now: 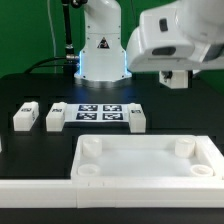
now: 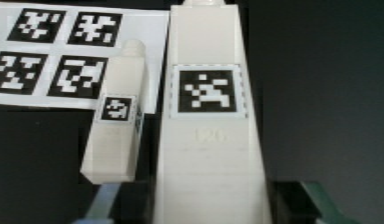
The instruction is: Assemble desk
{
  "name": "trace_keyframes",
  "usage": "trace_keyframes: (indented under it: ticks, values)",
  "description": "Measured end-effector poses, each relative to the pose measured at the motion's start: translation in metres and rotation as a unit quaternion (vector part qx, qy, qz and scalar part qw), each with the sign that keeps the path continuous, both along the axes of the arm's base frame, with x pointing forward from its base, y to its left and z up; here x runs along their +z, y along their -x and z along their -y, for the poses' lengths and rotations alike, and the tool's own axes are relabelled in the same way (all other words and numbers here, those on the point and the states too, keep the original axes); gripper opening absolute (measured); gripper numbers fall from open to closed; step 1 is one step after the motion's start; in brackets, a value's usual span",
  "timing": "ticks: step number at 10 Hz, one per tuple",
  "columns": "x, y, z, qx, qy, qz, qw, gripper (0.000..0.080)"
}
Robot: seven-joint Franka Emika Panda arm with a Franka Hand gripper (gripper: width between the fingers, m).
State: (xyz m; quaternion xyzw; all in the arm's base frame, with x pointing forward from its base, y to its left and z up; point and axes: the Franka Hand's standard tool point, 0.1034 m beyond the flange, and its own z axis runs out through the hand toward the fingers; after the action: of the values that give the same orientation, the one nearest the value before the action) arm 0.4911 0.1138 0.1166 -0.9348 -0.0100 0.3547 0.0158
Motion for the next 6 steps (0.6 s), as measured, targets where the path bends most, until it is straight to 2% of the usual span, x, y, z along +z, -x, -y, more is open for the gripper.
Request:
trace_keyframes:
  ticks: [3, 4, 5, 6]
  values:
    - [0.002, -0.012, -0.003, -0.005, -0.004, 0.094, 0.996, 0.029]
    - [0.004, -0.031, -0.007, -0.007, -0.009, 0.132, 0.991, 0.029]
    - [0.017, -0.051, -0.002, 0.008, -0.024, 0.156, 0.987, 0.029]
    - [0.041, -0.082, 0.014, 0.019, -0.039, 0.203, 0.978, 0.029]
